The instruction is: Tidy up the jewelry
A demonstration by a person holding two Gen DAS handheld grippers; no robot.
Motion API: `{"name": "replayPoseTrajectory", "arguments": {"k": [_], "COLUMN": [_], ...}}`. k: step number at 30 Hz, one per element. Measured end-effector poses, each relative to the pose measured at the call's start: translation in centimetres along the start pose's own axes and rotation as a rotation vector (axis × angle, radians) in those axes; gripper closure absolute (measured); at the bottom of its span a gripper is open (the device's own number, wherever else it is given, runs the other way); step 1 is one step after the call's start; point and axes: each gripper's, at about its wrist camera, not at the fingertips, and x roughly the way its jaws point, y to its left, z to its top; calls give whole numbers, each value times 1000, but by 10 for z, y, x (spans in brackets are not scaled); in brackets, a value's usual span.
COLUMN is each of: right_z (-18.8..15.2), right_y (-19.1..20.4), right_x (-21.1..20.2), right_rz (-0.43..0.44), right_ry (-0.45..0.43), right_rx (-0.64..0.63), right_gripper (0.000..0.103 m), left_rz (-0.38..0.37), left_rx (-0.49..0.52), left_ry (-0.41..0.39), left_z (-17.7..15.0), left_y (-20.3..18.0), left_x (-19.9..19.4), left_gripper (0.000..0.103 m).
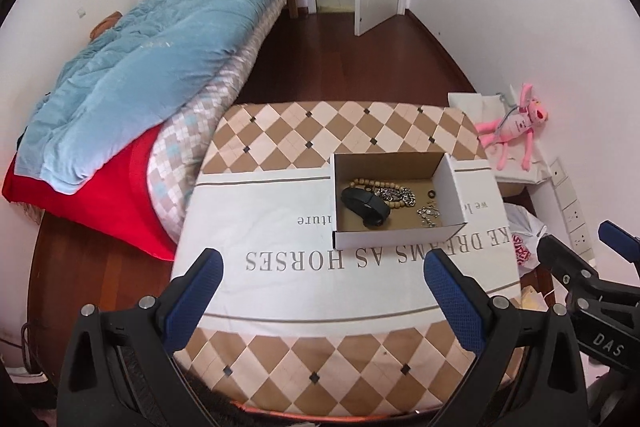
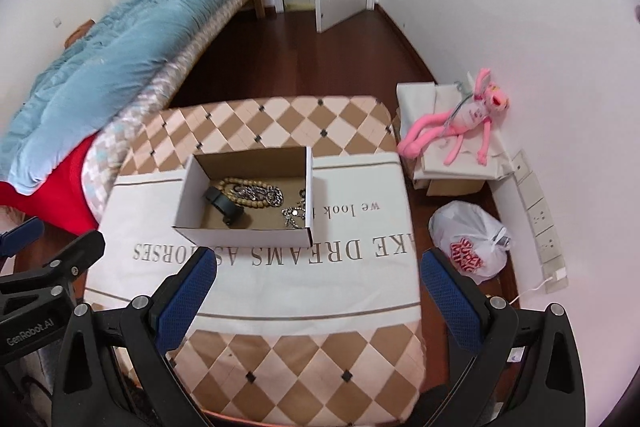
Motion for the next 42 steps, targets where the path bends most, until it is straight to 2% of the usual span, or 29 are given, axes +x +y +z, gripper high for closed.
{"name": "replayPoseTrajectory", "arguments": {"k": [12,20,28,42], "right_z": [-8,-14,-13,14], "right_y": [-1,0,0,-7], "right_x": [-106,-136,-126,-44], "right_rz": [7,25,19,-27], "right_ry": [-157,-173,-143,-33], "right_rx": [15,16,15,26], "right_gripper": [0,0,0,0], "left_rz": [-19,-26,-29,22], "left_rx": [-23,-33,-42,-39], "left_ry": [-107,-102,-39,83], "left_z": [-5,-9,-7,15], "left_y": [7,12,8,2], "left_x": [-85,-101,-80,-3], "left_gripper": [0,0,0,0]}}
